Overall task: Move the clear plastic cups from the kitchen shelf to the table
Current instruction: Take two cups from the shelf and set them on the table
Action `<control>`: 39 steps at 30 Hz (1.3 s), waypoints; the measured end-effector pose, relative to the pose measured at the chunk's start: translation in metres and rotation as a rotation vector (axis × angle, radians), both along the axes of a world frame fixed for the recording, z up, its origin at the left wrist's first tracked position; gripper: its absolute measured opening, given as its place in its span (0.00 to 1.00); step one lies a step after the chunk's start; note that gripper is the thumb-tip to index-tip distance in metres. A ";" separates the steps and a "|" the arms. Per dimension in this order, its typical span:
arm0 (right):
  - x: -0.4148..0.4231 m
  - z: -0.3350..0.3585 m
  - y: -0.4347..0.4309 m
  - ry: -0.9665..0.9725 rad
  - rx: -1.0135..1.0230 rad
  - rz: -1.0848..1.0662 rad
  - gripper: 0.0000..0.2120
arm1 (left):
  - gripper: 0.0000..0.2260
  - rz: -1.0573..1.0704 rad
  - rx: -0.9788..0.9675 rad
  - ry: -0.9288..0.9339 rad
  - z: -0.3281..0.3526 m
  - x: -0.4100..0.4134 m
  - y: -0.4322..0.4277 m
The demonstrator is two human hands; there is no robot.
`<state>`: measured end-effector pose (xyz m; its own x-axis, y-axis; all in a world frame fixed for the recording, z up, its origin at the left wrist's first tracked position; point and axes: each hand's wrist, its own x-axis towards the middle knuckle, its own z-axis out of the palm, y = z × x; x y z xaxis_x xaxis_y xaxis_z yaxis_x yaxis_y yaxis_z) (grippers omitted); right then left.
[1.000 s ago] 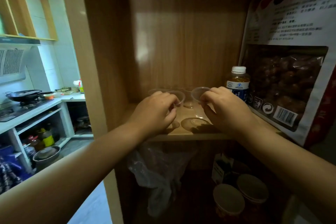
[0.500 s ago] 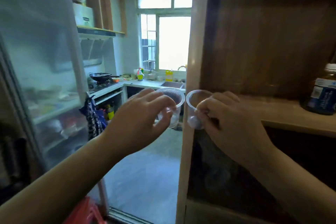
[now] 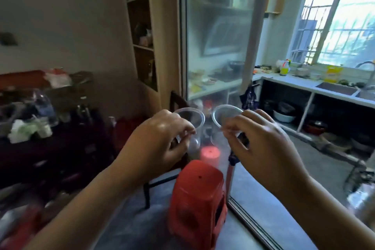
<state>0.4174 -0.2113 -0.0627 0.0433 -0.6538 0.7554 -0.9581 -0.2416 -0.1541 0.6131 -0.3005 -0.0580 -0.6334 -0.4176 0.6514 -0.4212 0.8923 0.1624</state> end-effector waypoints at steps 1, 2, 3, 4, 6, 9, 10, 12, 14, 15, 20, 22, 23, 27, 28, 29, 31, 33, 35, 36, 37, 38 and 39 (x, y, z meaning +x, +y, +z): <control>0.021 -0.006 -0.014 -0.021 0.002 0.048 0.02 | 0.03 0.052 0.002 -0.010 -0.003 0.025 -0.003; 0.040 -0.012 -0.027 -0.034 0.010 0.093 0.01 | 0.03 0.097 0.010 -0.015 -0.006 0.049 -0.007; 0.060 -0.018 -0.040 -0.039 0.022 0.133 0.02 | 0.03 0.137 0.019 -0.016 -0.008 0.072 -0.010; 0.077 -0.022 -0.053 -0.041 0.036 0.169 0.03 | 0.02 0.172 0.024 -0.015 -0.009 0.092 -0.013; 0.111 -0.026 -0.075 -0.041 0.060 0.222 0.04 | 0.03 0.229 0.032 -0.009 -0.009 0.129 -0.020; 0.152 -0.028 -0.106 -0.041 0.052 0.295 0.05 | 0.03 0.305 0.033 0.001 -0.017 0.174 -0.037; 0.164 -0.030 -0.117 -0.038 0.057 0.322 0.04 | 0.03 0.328 0.029 0.006 -0.022 0.186 -0.044; 0.185 -0.037 -0.139 -0.034 0.097 0.371 0.05 | 0.03 0.370 0.031 0.025 -0.036 0.209 -0.058; 0.204 -0.049 -0.162 -0.029 0.142 0.405 0.06 | 0.03 0.412 0.049 0.056 -0.051 0.229 -0.073; 0.213 -0.056 -0.175 -0.030 0.159 0.422 0.06 | 0.04 0.437 0.060 0.066 -0.059 0.237 -0.081; 0.248 -0.076 -0.258 -0.010 0.157 0.494 0.07 | 0.03 0.535 0.105 0.052 -0.083 0.268 -0.149; 0.258 -0.078 -0.301 -0.012 0.157 0.500 0.06 | 0.03 0.571 0.100 0.025 -0.086 0.278 -0.189; 0.262 -0.079 -0.324 -0.010 0.163 0.496 0.06 | 0.03 0.585 0.102 0.015 -0.086 0.283 -0.212; 0.273 -0.082 -0.417 -0.044 0.245 0.491 0.06 | 0.04 0.627 0.142 0.026 -0.085 0.297 -0.306; 0.276 -0.084 -0.438 -0.065 0.273 0.494 0.06 | 0.04 0.639 0.162 0.026 -0.088 0.300 -0.328; 0.280 -0.086 -0.459 -0.076 0.292 0.498 0.06 | 0.04 0.651 0.179 0.027 -0.091 0.304 -0.348; 0.289 -0.092 -0.499 -0.077 0.309 0.512 0.05 | 0.06 0.669 0.209 0.036 -0.101 0.313 -0.384; 0.303 -0.100 -0.535 -0.096 0.341 0.537 0.05 | 0.06 0.686 0.229 0.063 -0.112 0.325 -0.413; 0.319 -0.109 -0.566 -0.097 0.376 0.562 0.05 | 0.06 0.705 0.251 0.076 -0.121 0.338 -0.437; 0.328 -0.112 -0.579 -0.095 0.393 0.573 0.06 | 0.06 0.714 0.268 0.076 -0.124 0.345 -0.449; 0.337 -0.115 -0.591 -0.093 0.409 0.586 0.06 | 0.06 0.722 0.282 0.076 -0.127 0.352 -0.460; 0.346 -0.118 -0.604 -0.084 0.421 0.598 0.06 | 0.07 0.729 0.291 0.072 -0.130 0.359 -0.473; 0.354 -0.121 -0.616 -0.071 0.429 0.608 0.06 | 0.07 0.734 0.294 0.069 -0.134 0.366 -0.487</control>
